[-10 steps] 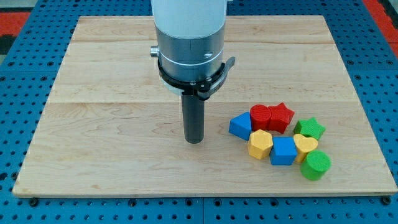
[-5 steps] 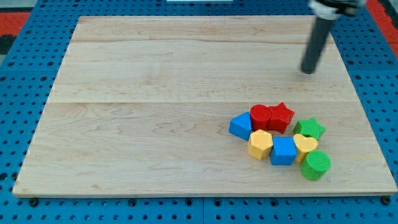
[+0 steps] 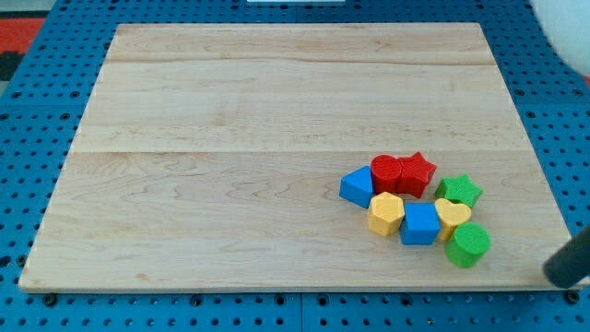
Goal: Push the group of blocks a bit up
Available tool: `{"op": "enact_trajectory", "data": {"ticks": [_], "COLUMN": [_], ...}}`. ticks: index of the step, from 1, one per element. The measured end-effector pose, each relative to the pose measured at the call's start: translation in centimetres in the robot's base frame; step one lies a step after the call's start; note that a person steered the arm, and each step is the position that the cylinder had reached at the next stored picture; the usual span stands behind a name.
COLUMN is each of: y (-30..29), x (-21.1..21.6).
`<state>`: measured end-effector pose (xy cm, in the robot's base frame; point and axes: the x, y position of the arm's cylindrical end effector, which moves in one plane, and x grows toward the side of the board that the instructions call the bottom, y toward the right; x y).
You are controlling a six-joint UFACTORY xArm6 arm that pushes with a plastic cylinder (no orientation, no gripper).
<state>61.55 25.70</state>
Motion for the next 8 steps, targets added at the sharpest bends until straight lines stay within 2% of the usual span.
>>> {"op": "enact_trajectory", "data": {"ticks": [2,4,6,7,8], "y": [-5.3,-4.2,-8.2,-10.8,-11.0], "x": [0.0,-0.1,-3.7,-4.4,-3.5]}}
